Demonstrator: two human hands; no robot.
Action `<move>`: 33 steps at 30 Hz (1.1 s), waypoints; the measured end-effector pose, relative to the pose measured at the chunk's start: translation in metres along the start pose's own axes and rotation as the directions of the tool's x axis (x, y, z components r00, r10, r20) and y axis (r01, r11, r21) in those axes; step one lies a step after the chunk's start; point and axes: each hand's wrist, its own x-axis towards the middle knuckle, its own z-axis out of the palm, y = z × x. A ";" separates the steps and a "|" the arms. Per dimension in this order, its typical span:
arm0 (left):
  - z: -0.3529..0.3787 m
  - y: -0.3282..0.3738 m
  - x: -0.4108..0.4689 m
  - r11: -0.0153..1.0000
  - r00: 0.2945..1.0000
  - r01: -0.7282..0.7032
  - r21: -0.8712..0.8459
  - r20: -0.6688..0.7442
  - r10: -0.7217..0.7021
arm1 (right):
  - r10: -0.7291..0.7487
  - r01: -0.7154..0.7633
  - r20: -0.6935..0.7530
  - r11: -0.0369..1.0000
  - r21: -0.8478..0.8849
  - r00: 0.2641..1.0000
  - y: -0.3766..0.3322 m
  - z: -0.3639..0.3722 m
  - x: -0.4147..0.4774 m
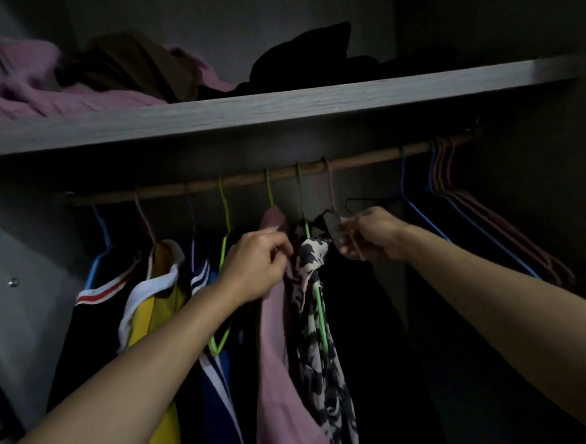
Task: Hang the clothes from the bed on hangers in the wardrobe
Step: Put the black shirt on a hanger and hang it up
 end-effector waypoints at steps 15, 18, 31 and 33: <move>0.026 0.030 0.020 0.981 0.986 -0.165 -0.098 -0.042 0.161 | -0.321 -0.062 -0.471 0.771 -0.633 0.822 0.022 -0.092 -0.021; 0.028 0.035 0.022 0.983 0.989 -0.150 -0.106 -0.024 0.148 | -0.387 0.017 -0.491 0.797 -0.603 0.780 -0.003 -0.094 -0.027; 0.091 0.163 0.007 0.991 0.989 -0.135 -0.013 0.066 0.136 | -0.322 0.020 -0.354 0.763 -0.647 0.878 0.055 -0.213 -0.236; 0.116 0.207 -0.011 0.989 0.982 -0.129 -0.067 0.131 0.137 | -0.293 0.006 -0.351 0.775 -0.632 0.889 0.064 -0.249 -0.287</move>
